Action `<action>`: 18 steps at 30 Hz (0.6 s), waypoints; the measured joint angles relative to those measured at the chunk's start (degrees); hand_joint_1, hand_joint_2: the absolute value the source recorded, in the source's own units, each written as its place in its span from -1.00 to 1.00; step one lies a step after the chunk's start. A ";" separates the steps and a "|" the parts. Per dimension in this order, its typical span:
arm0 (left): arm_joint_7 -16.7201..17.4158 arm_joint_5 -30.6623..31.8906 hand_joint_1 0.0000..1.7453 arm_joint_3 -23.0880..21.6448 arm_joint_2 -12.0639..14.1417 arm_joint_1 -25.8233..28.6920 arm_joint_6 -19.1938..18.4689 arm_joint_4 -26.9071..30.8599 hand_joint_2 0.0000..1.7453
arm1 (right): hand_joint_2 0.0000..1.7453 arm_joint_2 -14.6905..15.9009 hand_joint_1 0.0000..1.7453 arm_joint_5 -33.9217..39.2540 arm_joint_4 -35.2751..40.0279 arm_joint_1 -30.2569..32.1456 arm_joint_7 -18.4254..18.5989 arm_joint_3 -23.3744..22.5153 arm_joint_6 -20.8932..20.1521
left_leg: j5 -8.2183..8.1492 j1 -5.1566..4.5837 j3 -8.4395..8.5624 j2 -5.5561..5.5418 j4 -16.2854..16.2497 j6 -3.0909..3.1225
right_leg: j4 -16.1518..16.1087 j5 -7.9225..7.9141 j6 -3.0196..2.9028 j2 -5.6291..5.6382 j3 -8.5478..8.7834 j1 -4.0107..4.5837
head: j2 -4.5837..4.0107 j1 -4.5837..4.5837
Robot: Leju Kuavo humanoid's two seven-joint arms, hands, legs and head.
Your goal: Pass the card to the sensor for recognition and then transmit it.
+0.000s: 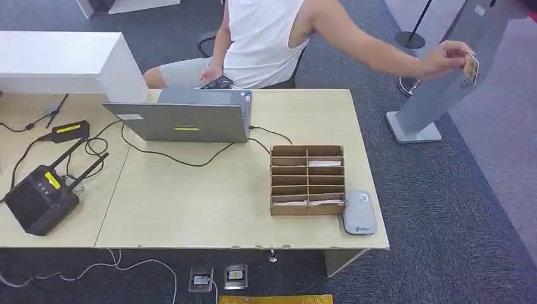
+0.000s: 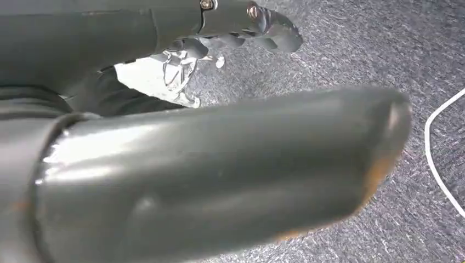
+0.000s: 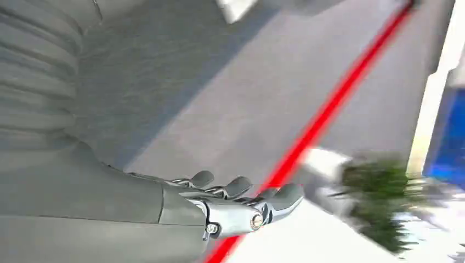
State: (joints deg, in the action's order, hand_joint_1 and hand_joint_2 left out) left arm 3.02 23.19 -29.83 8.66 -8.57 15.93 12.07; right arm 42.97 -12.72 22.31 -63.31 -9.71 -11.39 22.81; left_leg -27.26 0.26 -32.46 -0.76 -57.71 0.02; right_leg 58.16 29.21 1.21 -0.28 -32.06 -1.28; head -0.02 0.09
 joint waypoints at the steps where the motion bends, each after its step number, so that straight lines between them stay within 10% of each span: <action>1: -0.02 -0.13 -1.00 0.00 0.09 -0.04 -0.04 0.00 -1.00 | 1.00 -0.56 -1.00 -0.33 0.94 -1.63 -0.84 1.11 -0.70 | 0.00 0.03 -0.01 0.01 0.01 0.00 | 0.01 0.00 0.00 0.01 0.04 0.03 | 0.00 -0.04; 18: -0.77 -0.55 -1.00 0.02 1.75 -0.24 -1.90 0.00 -1.00 | 1.00 -11.26 -1.00 -13.77 31.68 -1.57 6.63 24.40 -12.71 | 0.13 0.19 0.01 -0.08 0.00 -0.14 | 0.02 -0.01 -0.04 0.00 -0.08 0.19 | 0.00 -0.04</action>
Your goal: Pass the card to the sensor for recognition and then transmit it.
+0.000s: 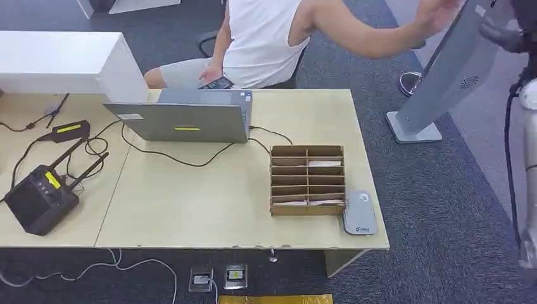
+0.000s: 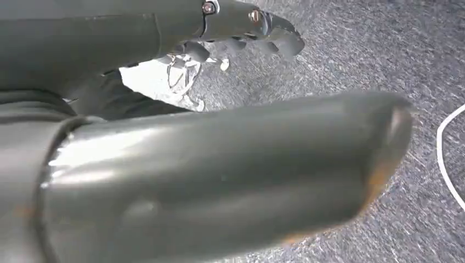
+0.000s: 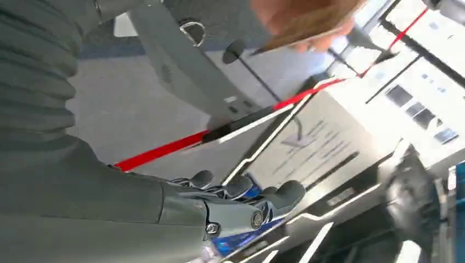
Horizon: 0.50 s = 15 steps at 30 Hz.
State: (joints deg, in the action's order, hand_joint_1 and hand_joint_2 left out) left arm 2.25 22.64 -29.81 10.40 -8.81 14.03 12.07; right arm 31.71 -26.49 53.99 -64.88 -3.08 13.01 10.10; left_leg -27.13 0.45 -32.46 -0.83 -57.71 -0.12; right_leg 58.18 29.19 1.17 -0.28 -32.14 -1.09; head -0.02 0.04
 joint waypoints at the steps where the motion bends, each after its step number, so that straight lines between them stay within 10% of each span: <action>1: -0.02 -0.02 -1.00 0.00 0.07 0.00 0.00 0.00 -1.00 | 1.00 -0.28 -1.00 -0.22 1.48 0.16 0.06 0.82 -0.30 | 0.00 0.00 0.00 -0.05 0.00 0.00 | 0.00 0.00 0.00 -0.05 0.01 0.00 | 0.00 -0.02; 15: -0.07 -1.42 -1.00 0.00 0.22 0.14 -0.33 0.00 -1.00 | 1.00 -4.70 -1.00 -5.53 7.75 1.34 -2.86 8.23 -1.84 | 0.00 0.01 -0.03 -0.05 0.00 0.00 | 0.00 0.00 -0.01 -0.05 0.00 0.01 | 0.00 -0.02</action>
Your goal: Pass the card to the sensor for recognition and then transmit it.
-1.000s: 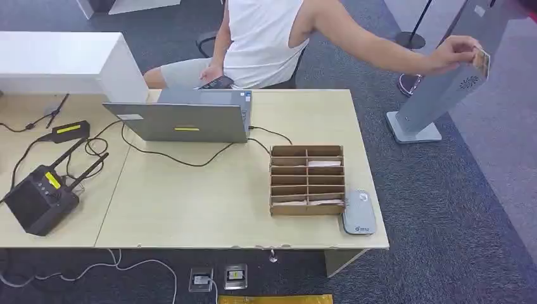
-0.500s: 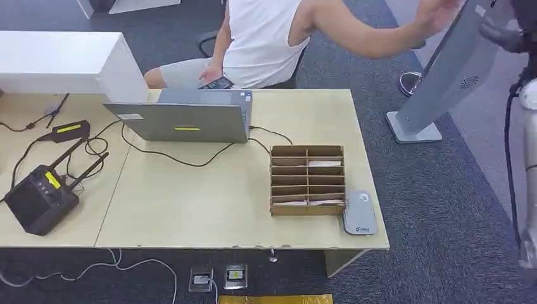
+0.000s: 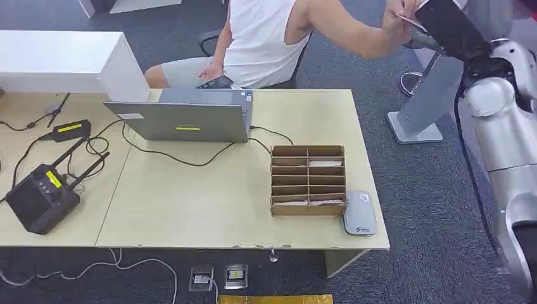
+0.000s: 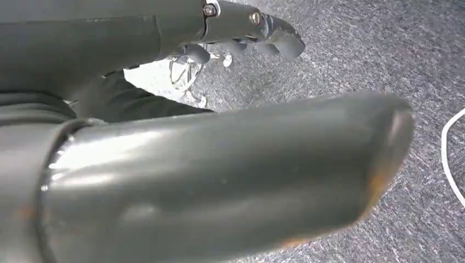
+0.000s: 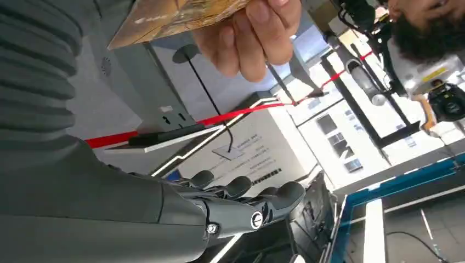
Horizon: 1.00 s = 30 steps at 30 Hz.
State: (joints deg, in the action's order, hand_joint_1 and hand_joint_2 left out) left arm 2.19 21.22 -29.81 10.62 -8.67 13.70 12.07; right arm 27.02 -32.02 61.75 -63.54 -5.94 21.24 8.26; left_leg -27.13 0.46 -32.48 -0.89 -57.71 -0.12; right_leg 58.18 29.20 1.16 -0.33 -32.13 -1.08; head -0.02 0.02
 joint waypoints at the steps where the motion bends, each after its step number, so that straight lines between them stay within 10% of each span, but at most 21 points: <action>1: 0.00 -0.09 -1.00 0.00 0.00 0.01 -0.07 0.00 -1.00 | 1.00 -0.35 -1.00 -0.18 -0.09 -0.02 -0.24 0.42 0.05 | 0.00 0.00 0.01 0.00 0.00 0.00 | 0.00 0.00 0.00 0.01 0.00 0.00 | 0.00 0.02; 5: 0.00 -0.66 -1.00 0.02 0.00 0.00 -0.48 0.00 -1.00 | 1.00 -1.91 -1.00 -0.37 -0.59 -0.05 -1.34 1.84 0.18 | 0.00 0.01 -0.01 0.00 0.00 0.00 | 0.00 0.00 0.00 0.00 0.00 0.01 | 0.00 0.00; 6: 0.00 -0.70 -1.00 0.02 0.00 0.00 -0.53 0.00 -1.00 | 1.00 -2.23 0.04 -0.37 -0.75 -0.06 -1.67 2.12 0.18 | 0.00 0.01 -0.01 -0.01 0.00 0.00 | 0.00 0.00 0.00 -0.01 0.00 0.01 | 0.00 0.00; 7: 0.00 -0.88 -1.00 0.02 0.00 0.01 -0.63 0.00 -1.00 | 1.00 -2.47 0.04 -0.40 -0.90 -0.10 -1.99 2.32 0.15 | 0.00 0.01 -0.01 -0.01 0.00 0.00 | 0.00 0.00 0.00 -0.01 0.00 0.01 | 0.00 0.00; 8: 0.00 -1.01 -1.00 0.02 0.00 0.01 -0.68 0.00 -1.00 | 1.00 -2.84 1.00 -0.46 -1.16 -0.18 -2.58 2.49 0.09 | 0.00 0.01 -0.02 0.00 0.00 0.00 | 0.00 0.00 0.00 0.00 0.00 0.01 | 0.00 0.00; 30: 0.37 -1.44 -1.00 0.02 -0.02 0.03 -0.48 0.00 -1.00 | 1.00 -4.99 1.00 -0.64 -4.44 -0.54 -3.72 4.90 -2.40 | 0.00 0.01 0.00 0.00 0.00 -0.01 | -0.01 0.00 0.00 0.01 -0.02 0.01 | 0.00 0.00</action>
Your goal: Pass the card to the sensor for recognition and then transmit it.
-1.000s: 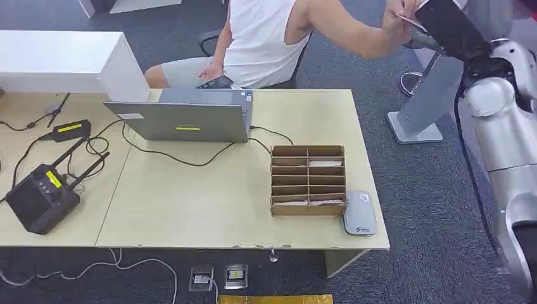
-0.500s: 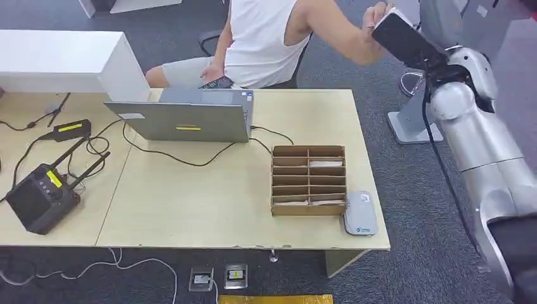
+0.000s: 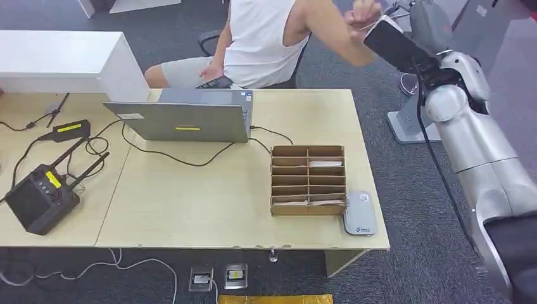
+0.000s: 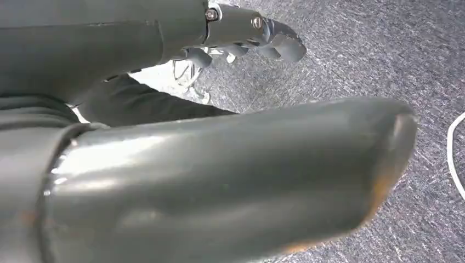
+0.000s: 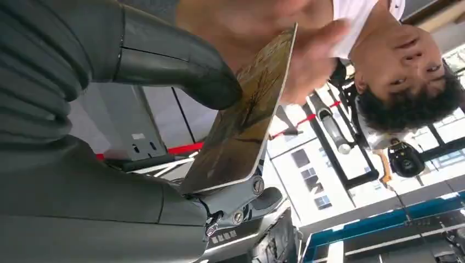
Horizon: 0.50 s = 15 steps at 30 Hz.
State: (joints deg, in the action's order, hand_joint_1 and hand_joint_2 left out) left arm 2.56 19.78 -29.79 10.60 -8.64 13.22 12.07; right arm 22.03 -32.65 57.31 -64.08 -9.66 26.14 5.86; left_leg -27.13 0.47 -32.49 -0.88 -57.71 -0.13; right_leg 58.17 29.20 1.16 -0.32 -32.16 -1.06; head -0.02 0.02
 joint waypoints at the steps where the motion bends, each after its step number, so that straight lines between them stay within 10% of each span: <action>1: 0.00 0.00 -1.00 0.00 0.00 0.00 0.00 0.00 -1.00 | 1.00 -0.04 1.00 0.00 -0.07 0.00 0.00 0.00 -0.02 | 0.00 0.00 0.00 0.00 0.00 0.00 | 0.00 0.00 0.00 0.00 0.00 0.00 | 0.00 0.02; 15: 0.11 -1.38 -1.00 -0.02 0.00 0.16 0.52 0.02 -1.00 | 1.00 1.22 1.00 4.10 -0.37 3.26 1.14 -0.11 -5.94 | 0.00 0.00 0.03 -0.01 -0.02 0.00 | -0.03 0.00 0.00 -0.02 -0.02 0.00 | 0.00 -0.02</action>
State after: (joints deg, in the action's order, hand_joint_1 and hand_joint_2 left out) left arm 2.67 18.40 -29.81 10.60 -8.47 13.75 12.09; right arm 23.25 -28.55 56.94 -60.82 -8.52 26.03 -0.09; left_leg -27.14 0.47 -32.46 -0.90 -57.73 -0.13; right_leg 58.14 29.20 1.16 -0.34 -32.18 -1.06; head -0.02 0.00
